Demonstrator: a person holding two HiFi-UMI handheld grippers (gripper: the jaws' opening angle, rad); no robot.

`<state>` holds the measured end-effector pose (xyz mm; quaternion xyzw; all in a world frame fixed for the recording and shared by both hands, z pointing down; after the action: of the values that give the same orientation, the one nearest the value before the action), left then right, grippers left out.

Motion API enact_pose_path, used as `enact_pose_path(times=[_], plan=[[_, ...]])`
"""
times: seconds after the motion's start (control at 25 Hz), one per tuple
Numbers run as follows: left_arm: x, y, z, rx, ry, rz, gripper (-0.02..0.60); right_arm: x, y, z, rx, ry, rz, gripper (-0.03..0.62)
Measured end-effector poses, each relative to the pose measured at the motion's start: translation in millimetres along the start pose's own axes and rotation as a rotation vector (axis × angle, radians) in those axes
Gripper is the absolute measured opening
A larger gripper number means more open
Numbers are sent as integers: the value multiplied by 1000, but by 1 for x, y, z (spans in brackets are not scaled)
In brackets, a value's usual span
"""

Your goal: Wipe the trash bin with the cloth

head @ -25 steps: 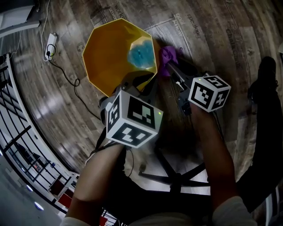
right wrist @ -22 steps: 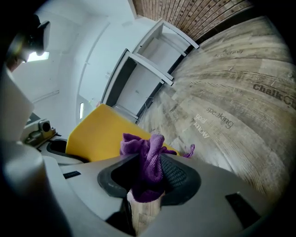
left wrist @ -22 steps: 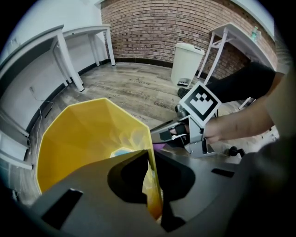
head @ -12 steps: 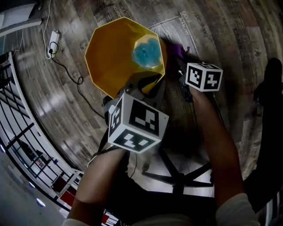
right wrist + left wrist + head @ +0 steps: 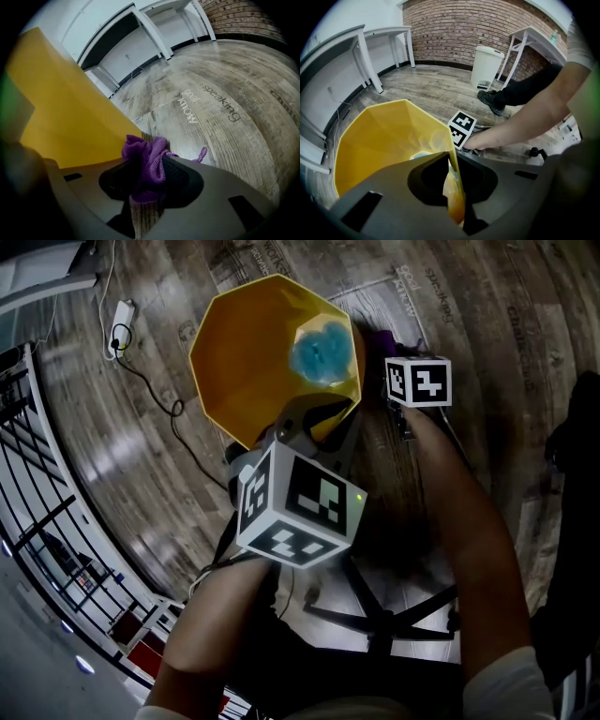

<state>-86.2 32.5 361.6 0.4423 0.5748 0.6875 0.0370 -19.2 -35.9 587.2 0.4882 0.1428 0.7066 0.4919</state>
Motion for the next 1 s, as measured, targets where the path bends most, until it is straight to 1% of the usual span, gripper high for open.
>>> enact_pose_path(times=[0.12,0.24,0.36,0.44,0.48,0.56,0.72,0.84,0.92,1.0], plan=[[2,-1,2,11,62,10,25,-7,-4,-1,16,-53,-23,140],[-1,-10,9,47,128,37,85,-12,-23,2,27,-69,-6,140],[-4,-30,14,57,252,59,137,-10,-47,5,27,-49,17,141],[0,-46,11,52,341,58,150,-8,-61,4,17,-27,39,140],[5,-53,8,52,372,51,160,-7,-68,3,15,-13,47,141],[18,-64,1,65,407,20,181,-4,-82,1,15,14,58,141],[44,-71,-9,97,406,-60,186,1,-102,-5,14,45,72,141],[60,-70,-20,68,394,-138,185,2,-110,-11,9,66,79,141],[72,-68,-27,49,364,-185,184,1,-115,-14,7,82,90,140],[79,-63,-31,37,331,-205,184,-1,-119,-17,6,95,103,141]])
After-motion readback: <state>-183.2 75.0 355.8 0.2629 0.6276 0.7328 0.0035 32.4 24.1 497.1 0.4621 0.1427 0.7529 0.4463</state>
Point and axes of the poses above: the fingertips, and each gripper's own axes: y forward along the fingers, z to its right, x out of its underside, the point moved 5 cm from there along -y, backward along the fingers, and after that the axes turned 12 degrees about z, right-handed, at the moved point
